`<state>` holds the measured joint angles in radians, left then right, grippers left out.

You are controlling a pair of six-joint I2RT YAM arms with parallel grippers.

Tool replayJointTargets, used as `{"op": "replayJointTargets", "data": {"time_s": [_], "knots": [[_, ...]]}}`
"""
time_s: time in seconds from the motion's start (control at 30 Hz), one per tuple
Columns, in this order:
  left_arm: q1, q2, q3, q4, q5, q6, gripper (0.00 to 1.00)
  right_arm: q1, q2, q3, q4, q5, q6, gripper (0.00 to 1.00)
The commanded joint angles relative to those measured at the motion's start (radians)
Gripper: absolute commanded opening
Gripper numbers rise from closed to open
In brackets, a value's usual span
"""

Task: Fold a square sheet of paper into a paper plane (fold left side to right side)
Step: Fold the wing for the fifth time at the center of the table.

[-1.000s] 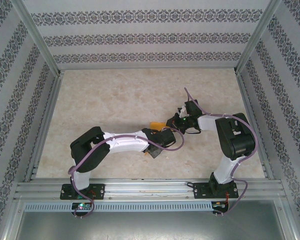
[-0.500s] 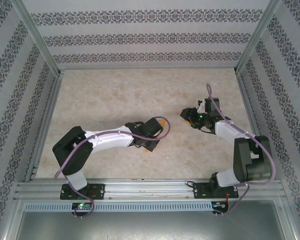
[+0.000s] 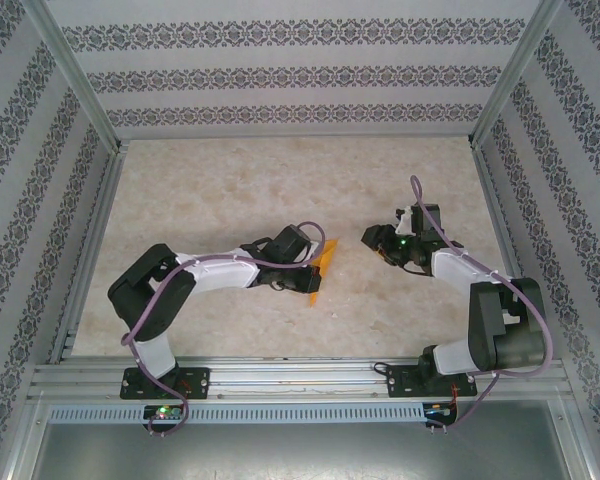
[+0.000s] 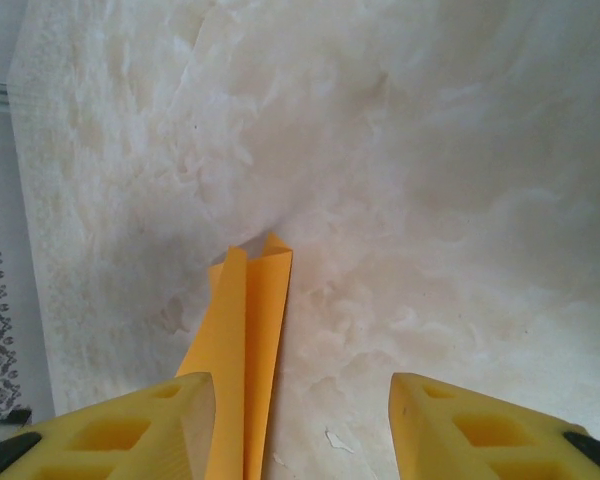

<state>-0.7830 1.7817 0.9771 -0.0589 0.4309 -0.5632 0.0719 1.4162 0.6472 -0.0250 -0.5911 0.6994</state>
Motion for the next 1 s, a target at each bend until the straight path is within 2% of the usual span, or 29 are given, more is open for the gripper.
{"op": "replayJointTargets", "data": {"time_s": [0.0, 0.6, 0.97], "knots": [[0.022, 0.034, -0.035, 0.160, 0.094, -0.112, 0.00, 0.009, 0.001, -0.021, 0.024, -0.031, -0.029, 0.49], [0.036, 0.116, -0.114, 0.412, 0.163, -0.291, 0.00, 0.065, 0.031, -0.048, 0.053, -0.057, -0.032, 0.48], [0.044, 0.071, -0.243, 0.644, 0.138, -0.358, 0.00, 0.125, 0.054, -0.100, 0.204, -0.107, 0.019, 0.48]]}}
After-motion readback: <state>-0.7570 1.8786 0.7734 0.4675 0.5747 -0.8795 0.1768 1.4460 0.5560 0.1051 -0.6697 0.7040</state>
